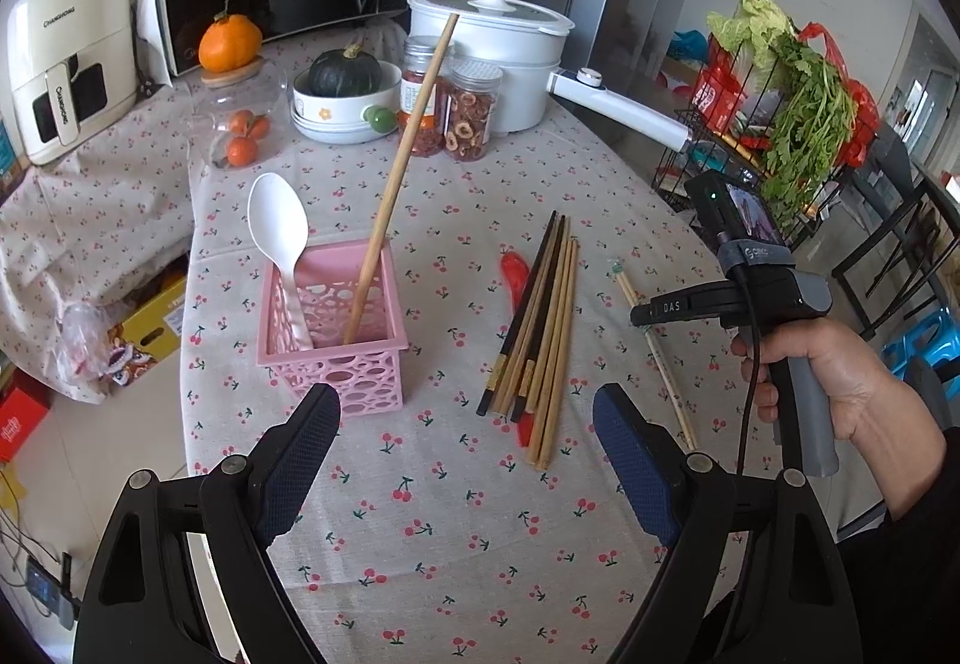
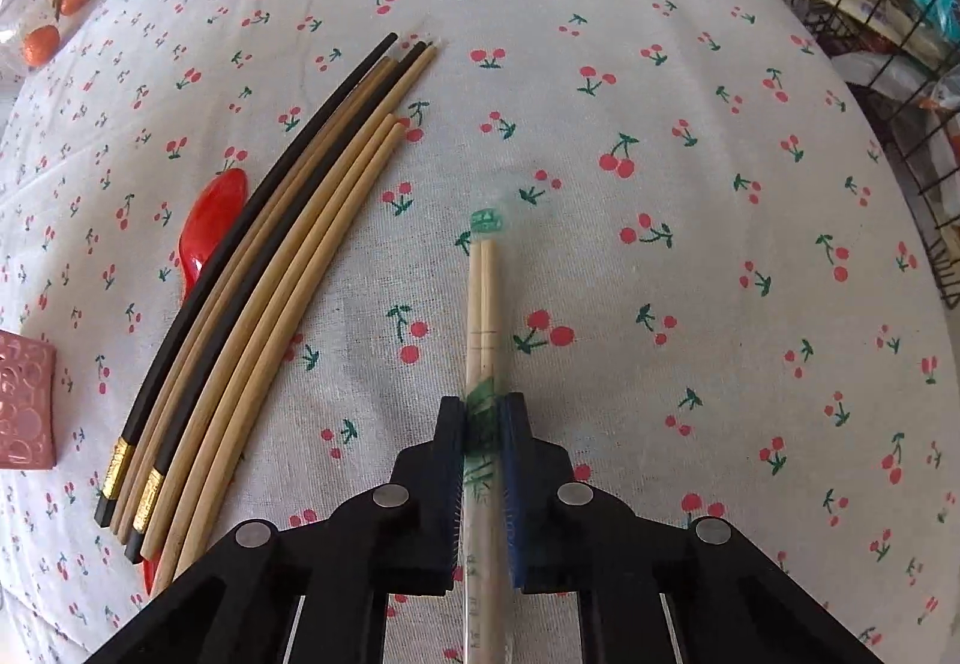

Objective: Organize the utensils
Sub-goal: 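Grasp a black chopstick with the left tool while the right tool holds the wrapped chopsticks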

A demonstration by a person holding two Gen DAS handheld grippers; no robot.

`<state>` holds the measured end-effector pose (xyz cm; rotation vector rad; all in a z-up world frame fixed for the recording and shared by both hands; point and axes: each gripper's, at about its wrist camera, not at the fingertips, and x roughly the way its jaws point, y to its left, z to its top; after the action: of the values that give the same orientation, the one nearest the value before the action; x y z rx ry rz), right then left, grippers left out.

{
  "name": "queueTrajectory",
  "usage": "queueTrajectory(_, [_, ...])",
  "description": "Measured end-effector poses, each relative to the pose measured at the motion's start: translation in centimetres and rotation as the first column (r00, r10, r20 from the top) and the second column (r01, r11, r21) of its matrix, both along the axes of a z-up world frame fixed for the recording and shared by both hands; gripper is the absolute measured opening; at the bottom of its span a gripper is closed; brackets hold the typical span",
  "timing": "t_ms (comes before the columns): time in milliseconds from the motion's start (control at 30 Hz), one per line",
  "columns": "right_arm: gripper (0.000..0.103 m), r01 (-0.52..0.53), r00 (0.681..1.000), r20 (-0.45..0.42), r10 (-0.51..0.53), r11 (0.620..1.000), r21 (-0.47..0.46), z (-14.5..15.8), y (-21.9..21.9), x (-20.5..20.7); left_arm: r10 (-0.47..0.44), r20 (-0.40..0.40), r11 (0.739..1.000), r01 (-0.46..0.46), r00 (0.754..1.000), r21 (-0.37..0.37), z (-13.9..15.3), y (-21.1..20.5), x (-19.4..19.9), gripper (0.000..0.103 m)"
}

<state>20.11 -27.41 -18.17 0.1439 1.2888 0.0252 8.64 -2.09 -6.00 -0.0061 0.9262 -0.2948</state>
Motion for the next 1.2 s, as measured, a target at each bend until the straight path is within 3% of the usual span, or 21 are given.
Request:
queueTrajectory(200, [0.009,0.025,0.998,0.059,-0.029,0.998,0.065,2.2,-3.5,-0.9,-0.075,-0.014,0.997,0.075,0.997,0.021,-0.1,-3.6,-0.3,0.073])
queueTrajectory(367, [0.009,0.054,0.993,0.100,-0.066,0.990,0.128,4.2,-5.6,-2.2,-0.146,-0.050,0.984,0.151,0.988,0.094,-1.5,-9.2,1.5,0.051])
queueTrajectory(533, [0.009,0.061,0.991,0.111,-0.081,0.984,0.166,4.8,-7.2,-2.5,-0.097,-0.141,0.988,0.112,0.985,0.102,-4.5,-12.8,8.0,0.033])
queueTrajectory(667, [0.009,0.054,0.990,0.118,-0.078,0.980,0.189,4.9,-7.7,-2.5,-0.026,-0.200,0.986,0.059,0.979,0.157,-7.6,-14.4,13.9,0.019])
queueTrajectory(933, [0.009,0.048,0.993,0.094,-0.070,0.975,0.215,3.8,-8.6,-1.5,0.020,-0.269,0.976,0.039,0.963,0.213,-11.4,-15.7,20.2,0.010])
queueTrajectory(1200, [0.009,0.074,0.993,0.073,-0.095,0.967,0.243,3.0,-9.6,-1.2,0.012,-0.297,0.957,0.075,0.955,0.280,-12.8,-16.4,21.8,0.008])
